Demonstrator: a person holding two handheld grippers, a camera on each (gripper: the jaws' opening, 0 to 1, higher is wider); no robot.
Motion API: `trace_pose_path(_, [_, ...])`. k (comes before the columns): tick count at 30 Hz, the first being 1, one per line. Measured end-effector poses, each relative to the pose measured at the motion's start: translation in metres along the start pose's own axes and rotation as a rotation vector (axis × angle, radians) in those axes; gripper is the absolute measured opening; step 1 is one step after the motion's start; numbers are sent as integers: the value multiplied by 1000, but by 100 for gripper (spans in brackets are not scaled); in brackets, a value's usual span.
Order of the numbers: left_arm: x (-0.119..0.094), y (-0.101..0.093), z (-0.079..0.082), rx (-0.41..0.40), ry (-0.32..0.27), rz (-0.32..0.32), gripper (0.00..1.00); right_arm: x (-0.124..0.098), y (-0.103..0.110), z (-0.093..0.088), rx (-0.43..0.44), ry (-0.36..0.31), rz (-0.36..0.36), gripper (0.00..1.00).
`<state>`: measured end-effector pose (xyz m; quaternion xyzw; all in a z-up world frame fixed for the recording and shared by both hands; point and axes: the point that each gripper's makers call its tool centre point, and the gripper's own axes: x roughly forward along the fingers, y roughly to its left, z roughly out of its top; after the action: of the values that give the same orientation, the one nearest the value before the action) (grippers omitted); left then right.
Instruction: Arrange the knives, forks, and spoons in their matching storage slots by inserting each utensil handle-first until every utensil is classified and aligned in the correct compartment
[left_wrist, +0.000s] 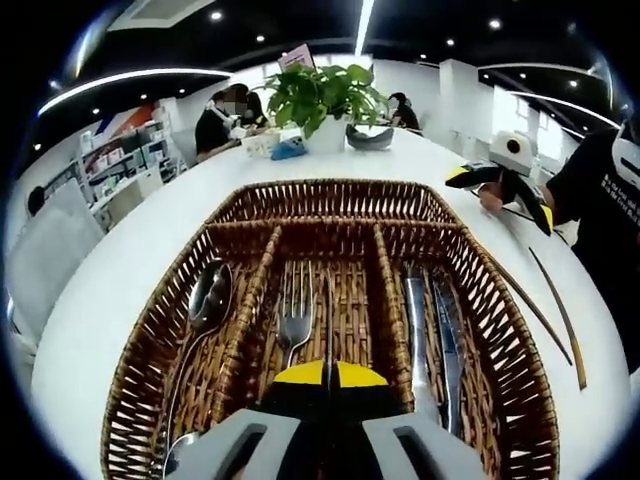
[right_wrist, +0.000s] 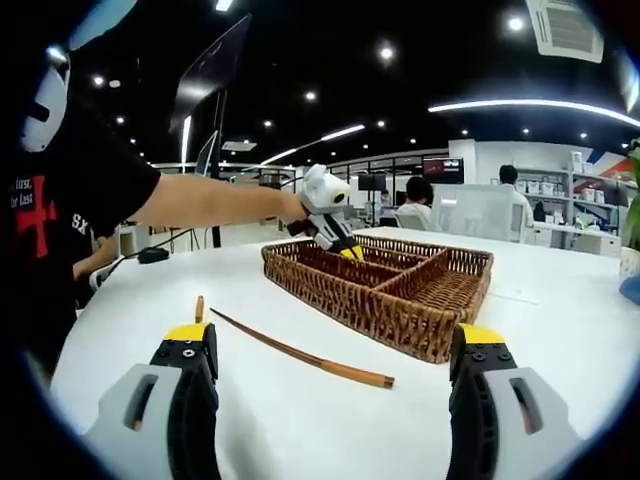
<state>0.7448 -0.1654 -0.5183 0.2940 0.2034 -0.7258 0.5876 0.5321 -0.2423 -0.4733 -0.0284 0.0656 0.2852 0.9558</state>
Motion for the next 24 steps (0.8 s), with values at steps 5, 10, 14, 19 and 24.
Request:
trace_pose_path(5, [1, 6, 2, 43, 5, 52, 1, -1, 0, 1, -2, -4, -1, 99])
trace_pose_path(10, [-2, 10, 3, 70, -6, 90, 8, -1, -2, 1, 0, -7, -6, 99])
trace_pose_path(14, [-5, 11, 3, 57, -24, 94, 12, 0, -1, -1, 0, -3, -5, 99])
trace_pose_path(19, [-14, 11, 7, 27, -66, 106, 15, 0, -1, -1, 1, -3, -6, 99])
trace_pose_path(24, [-44, 21, 35, -29, -242, 217, 22, -1, -2, 0, 6, -9, -11, 99])
